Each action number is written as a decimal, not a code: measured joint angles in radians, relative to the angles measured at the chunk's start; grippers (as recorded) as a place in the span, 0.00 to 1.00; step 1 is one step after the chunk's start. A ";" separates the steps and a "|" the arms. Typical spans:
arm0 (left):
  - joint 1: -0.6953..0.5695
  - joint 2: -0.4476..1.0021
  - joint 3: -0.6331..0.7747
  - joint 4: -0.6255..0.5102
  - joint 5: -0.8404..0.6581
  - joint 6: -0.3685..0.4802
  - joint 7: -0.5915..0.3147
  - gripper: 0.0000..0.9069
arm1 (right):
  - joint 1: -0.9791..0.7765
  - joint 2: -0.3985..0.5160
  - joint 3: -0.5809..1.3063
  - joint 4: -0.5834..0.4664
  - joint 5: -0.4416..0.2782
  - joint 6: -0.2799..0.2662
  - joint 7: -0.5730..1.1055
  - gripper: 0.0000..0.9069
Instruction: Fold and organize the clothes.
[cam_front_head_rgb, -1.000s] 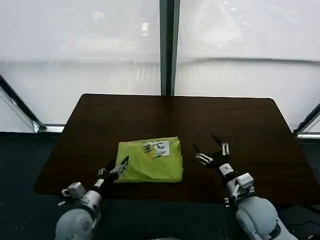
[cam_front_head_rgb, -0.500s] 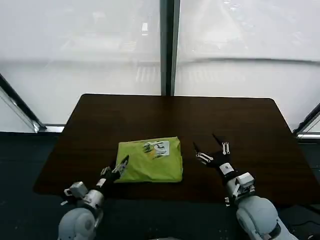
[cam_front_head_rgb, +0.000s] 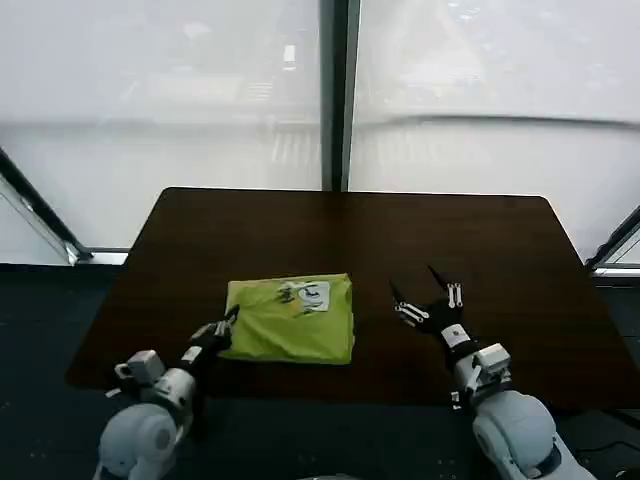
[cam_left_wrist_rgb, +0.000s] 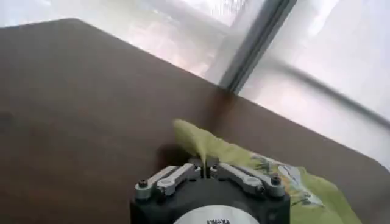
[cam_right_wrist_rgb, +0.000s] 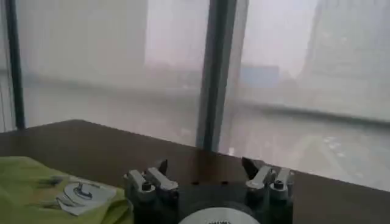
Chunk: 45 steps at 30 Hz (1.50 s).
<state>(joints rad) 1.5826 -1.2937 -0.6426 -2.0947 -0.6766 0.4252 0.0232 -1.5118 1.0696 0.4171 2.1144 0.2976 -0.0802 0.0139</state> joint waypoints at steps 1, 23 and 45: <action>0.001 0.026 -0.019 -0.006 -0.004 0.002 -0.004 0.00 | 0.004 0.004 -0.004 -0.003 0.000 0.001 0.000 0.97; -0.065 0.190 0.077 -0.171 -0.136 0.112 -0.211 0.00 | -0.071 0.058 0.087 0.022 -0.002 0.013 0.020 0.97; -0.293 -0.190 0.484 0.082 0.006 0.065 -0.137 0.97 | -0.046 0.121 0.004 0.021 0.056 -0.115 -0.008 0.97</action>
<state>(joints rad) 1.2898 -1.4836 -0.1591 -2.0122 -0.6704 0.4901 -0.1142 -1.5578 1.1907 0.4213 2.1357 0.3531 -0.1954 0.0054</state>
